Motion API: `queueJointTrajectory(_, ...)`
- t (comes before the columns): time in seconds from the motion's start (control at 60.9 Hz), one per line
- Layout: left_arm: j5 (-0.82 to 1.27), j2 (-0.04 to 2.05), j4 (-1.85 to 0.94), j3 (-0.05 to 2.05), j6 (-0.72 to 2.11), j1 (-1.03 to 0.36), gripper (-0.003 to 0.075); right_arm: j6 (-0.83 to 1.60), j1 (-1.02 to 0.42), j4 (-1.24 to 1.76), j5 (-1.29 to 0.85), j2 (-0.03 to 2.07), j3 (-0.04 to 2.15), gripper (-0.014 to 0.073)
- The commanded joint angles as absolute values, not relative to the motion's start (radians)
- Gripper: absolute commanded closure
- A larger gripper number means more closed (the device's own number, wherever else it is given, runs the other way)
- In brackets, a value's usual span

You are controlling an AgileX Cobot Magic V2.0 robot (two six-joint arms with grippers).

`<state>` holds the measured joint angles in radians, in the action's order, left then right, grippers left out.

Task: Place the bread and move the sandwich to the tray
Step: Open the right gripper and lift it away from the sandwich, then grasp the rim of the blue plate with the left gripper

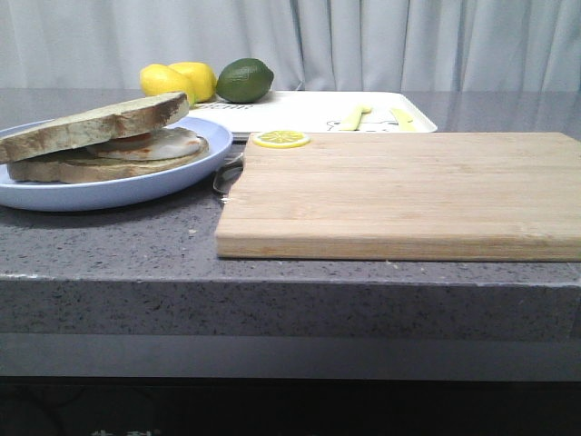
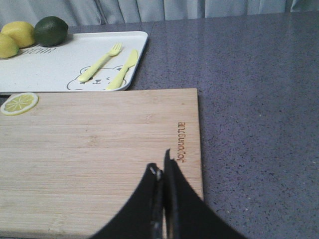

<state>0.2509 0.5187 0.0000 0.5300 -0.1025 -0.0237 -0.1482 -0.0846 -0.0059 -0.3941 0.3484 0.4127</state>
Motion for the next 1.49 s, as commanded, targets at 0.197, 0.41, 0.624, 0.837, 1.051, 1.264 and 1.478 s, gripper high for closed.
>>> queueJointTrajectory(0.197,0.435,0.917,-0.009,0.865,-0.096,-0.023,0.0028,-0.149,-0.083,-0.006,-0.299,0.353,0.437,0.0657)
queueJointTrajectory(0.41,0.576,1.187,-0.009,1.033,-0.045,-0.048,0.0028,-0.149,-0.083,-0.006,-0.299,0.353,0.437,0.0657)
queueJointTrajectory(0.624,0.636,1.392,-0.011,1.128,-0.045,-0.053,0.0028,-0.149,-0.083,-0.006,-0.3,0.353,0.437,0.0657)
queueJointTrajectory(0.837,0.627,1.481,-0.018,1.14,-0.045,-0.058,0.0028,-0.149,-0.083,-0.006,-0.299,0.353,0.429,0.0657)
queueJointTrajectory(1.051,0.62,1.534,-0.02,1.14,-0.045,-0.058,0.0028,-0.149,-0.083,-0.006,-0.299,0.353,0.429,0.0657)
queueJointTrajectory(1.264,0.631,1.554,-0.022,1.14,-0.045,-0.058,0.0104,-0.149,-0.083,-0.006,-0.299,0.353,0.429,0.0657)
queueJointTrajectory(1.478,0.645,1.554,-0.038,1.14,-0.045,-0.058,0.0627,-0.149,-0.083,-0.006,-0.299,0.353,0.429,0.0657)
